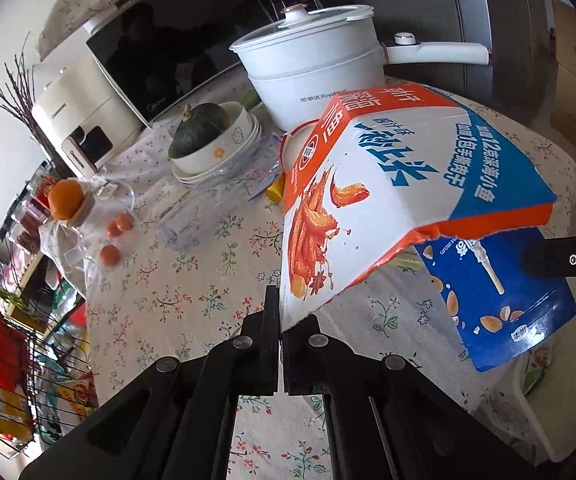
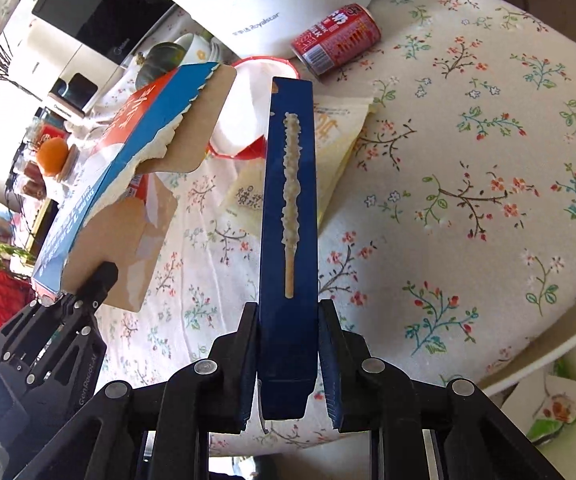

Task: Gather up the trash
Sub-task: 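Carry the blue box and orange-and-white bag over the white bin with both tools, then open the right tool dropping the blue box while the left tool drops the orange bag, then move both tools back over the table toward the red-rimmed lid, then grasp the red-rimmed white lid with the left tool while the right tool grasps the bread bag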

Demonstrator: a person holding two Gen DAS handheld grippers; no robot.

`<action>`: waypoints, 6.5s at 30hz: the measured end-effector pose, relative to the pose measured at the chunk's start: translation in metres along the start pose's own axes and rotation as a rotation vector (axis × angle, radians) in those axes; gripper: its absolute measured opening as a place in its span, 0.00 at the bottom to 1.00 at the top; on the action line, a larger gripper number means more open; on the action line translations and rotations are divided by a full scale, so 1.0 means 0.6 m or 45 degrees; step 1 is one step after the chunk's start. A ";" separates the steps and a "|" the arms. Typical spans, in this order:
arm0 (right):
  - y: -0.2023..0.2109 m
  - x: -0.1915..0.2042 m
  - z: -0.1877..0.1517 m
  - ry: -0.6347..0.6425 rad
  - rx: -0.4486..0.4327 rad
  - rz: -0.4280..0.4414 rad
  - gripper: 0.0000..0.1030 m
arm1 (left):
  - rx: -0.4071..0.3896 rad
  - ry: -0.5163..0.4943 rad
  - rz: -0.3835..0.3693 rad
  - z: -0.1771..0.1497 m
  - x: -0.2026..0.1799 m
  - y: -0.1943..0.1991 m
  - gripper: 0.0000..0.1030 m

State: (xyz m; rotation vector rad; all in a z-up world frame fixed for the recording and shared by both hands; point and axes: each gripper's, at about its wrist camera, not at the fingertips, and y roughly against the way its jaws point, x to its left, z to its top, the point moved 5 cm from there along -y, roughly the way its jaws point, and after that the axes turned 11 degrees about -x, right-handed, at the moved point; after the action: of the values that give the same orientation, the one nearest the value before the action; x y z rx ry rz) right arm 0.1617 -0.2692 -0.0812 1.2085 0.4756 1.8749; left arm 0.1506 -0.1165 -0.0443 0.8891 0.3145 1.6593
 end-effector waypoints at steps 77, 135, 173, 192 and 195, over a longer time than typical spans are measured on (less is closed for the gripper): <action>0.215 -0.345 -0.183 -0.299 0.158 -0.603 0.43 | -0.155 -0.551 -0.551 -0.115 -0.377 0.201 0.00; 0.210 -0.312 -0.138 -0.025 0.227 -0.599 0.59 | -0.060 -0.830 -0.752 -0.116 -0.345 0.178 0.55; -0.075 -0.082 0.014 -0.287 0.136 0.106 0.65 | 0.324 0.865 -0.755 0.060 0.104 -0.203 0.55; -0.172 -0.066 0.094 -0.415 -0.049 0.120 0.63 | 0.364 1.033 -0.727 0.057 0.088 -0.304 0.52; -0.186 -0.053 0.096 -0.405 -0.060 0.124 0.57 | 0.364 1.056 -0.726 0.056 0.082 -0.315 0.52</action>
State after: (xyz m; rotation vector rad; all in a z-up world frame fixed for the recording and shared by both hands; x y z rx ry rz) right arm 0.2674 -0.2371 -0.1487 1.4871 0.2007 1.7198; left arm 0.3074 -0.0234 -0.1217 0.2106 1.2710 1.3723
